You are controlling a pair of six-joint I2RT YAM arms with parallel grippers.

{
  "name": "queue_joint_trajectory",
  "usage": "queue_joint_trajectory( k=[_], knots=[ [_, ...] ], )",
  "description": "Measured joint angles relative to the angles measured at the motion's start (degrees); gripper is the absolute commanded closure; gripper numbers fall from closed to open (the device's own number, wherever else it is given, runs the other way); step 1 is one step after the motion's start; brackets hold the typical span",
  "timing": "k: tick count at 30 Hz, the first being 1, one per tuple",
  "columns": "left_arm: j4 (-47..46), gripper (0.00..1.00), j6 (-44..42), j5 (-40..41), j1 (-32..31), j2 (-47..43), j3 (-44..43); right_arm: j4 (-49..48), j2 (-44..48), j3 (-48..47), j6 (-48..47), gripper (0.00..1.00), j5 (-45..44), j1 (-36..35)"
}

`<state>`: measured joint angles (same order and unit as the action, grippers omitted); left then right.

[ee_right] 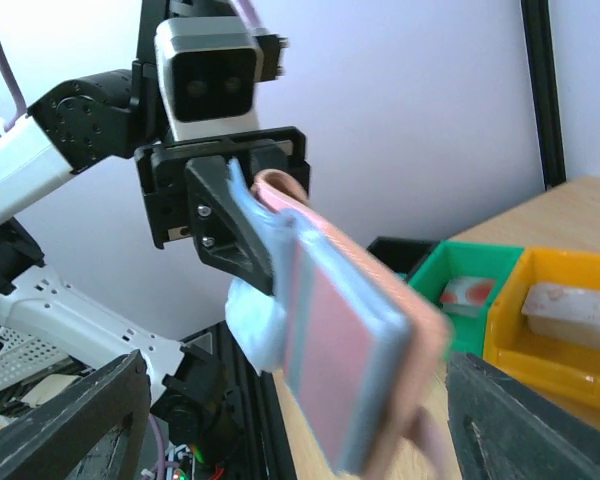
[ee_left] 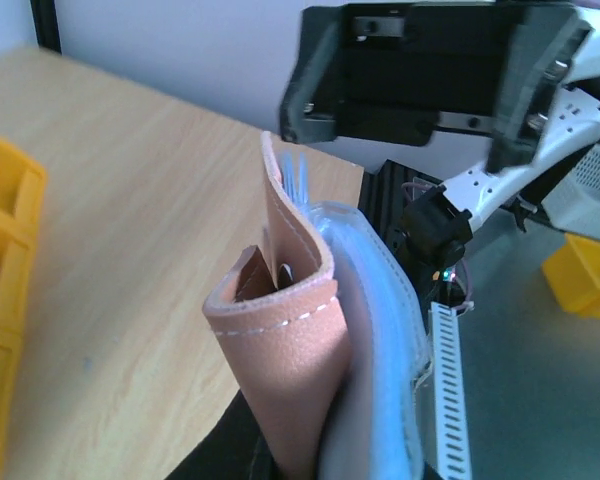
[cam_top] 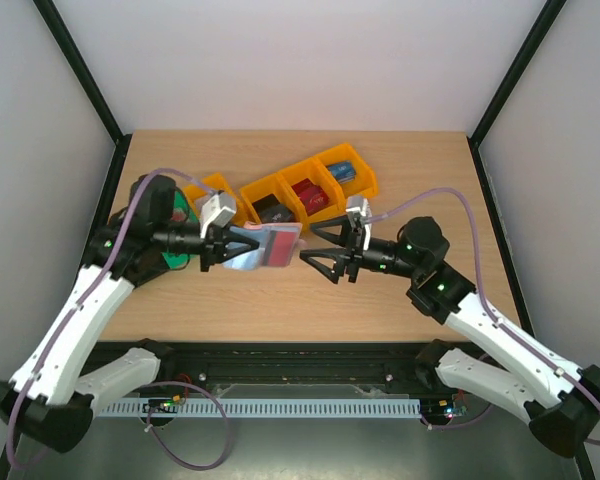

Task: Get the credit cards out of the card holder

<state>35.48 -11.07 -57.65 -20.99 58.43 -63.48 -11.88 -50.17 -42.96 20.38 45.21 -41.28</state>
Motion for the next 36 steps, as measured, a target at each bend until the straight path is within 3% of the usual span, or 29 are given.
queue_joint_trajectory(
  k=[4,17,23,29,33,36],
  knots=[
    [0.96,0.98,-3.93,0.15,-0.87,-5.81,-0.35,-0.02,3.02,0.00,-1.57,0.26,0.24,0.00],
    [-20.46,0.98,6.84,-0.98,-1.99,-15.82,14.93,2.78,-4.61,-0.59,-6.27,0.41,1.38,-2.16],
    [-23.87,0.98,7.80,-1.27,-1.99,-18.12,16.46,3.02,-2.71,-0.59,-8.00,0.28,-0.09,-2.58],
    [-30.86,0.98,11.80,0.04,-1.99,-19.37,20.41,2.71,-5.11,-1.38,-8.35,0.25,0.83,-5.11],
    [-36.22,0.98,15.69,0.74,-1.99,-19.52,24.20,1.90,-8.09,-2.32,-7.93,0.16,0.11,-8.17],
    [-37.66,0.98,17.11,1.49,-1.99,-19.63,24.94,0.92,-8.83,-2.54,-7.63,0.15,-0.85,-9.64]
  ],
)
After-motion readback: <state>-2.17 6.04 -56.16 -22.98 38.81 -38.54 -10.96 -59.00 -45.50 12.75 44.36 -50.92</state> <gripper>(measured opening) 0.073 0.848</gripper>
